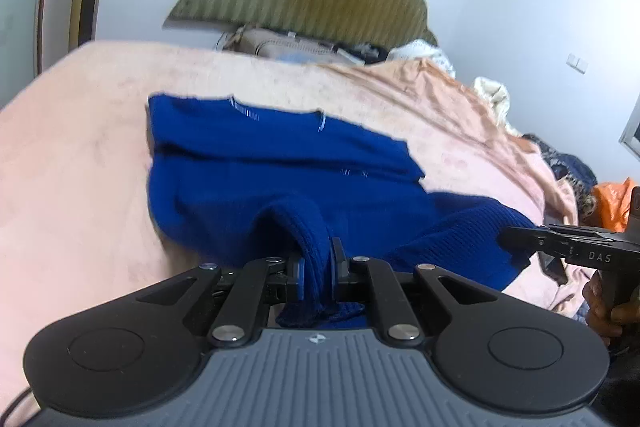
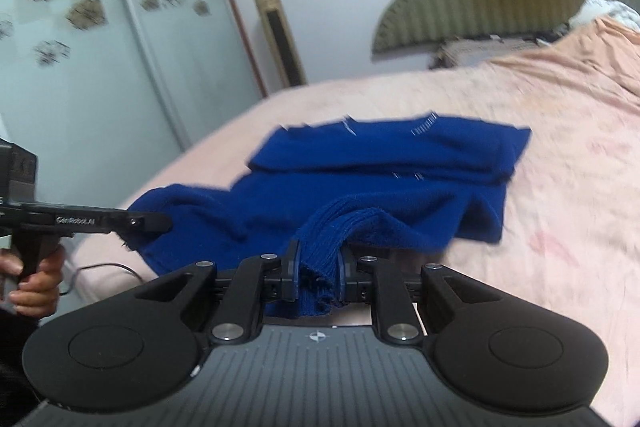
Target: Fold small clothes
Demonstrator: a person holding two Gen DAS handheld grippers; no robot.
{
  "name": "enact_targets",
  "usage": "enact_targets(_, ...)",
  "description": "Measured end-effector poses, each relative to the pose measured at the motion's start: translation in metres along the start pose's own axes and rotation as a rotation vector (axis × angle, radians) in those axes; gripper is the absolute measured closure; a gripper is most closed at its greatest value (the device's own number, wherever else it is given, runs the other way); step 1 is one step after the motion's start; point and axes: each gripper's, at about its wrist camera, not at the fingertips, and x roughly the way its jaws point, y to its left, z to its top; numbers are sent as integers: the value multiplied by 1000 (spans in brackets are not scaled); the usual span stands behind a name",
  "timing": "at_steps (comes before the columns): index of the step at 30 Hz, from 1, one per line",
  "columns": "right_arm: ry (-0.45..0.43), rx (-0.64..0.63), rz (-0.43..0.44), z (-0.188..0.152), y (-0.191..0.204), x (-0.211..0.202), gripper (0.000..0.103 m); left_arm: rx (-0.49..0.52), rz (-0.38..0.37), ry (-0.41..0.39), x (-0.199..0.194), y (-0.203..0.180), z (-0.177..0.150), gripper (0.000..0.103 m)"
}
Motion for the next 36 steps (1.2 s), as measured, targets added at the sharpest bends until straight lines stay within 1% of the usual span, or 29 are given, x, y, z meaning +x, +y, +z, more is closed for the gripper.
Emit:
enact_targets(3,-20,-12,15,6,3,-15,83,13,5,-10,-9,2,2,92)
enact_targets(7,-18,-7,25,9,2,-19,83,-41,-27,5,-4,9,6,92)
enact_targets(9,-16,-1,17,9,2,-14,83,-31,6,6,2,6,9,92)
enact_targets(11,-16,15,11,11,-1,-8,83,5,50,3,10,-1,15,92)
enact_targets(16,-34,34,-40,18,-7,14,83,70,137,5,35,-16,29,92)
enact_targets(18,-40,28,-68,22,-8,25,83,86,185,20,50,-20,35,92)
enact_targets(21,-41,49,-91,28,-13,42,83,103,233,38,68,-21,43,92)
enact_targets(23,-44,64,-106,30,-17,51,83,114,252,40,76,-24,47,92)
enact_targets(28,-46,84,-109,36,-21,67,83,132,290,50,95,-25,53,92)
enact_targets(36,-53,93,-117,50,-31,83,83,136,322,72,115,-22,65,92)
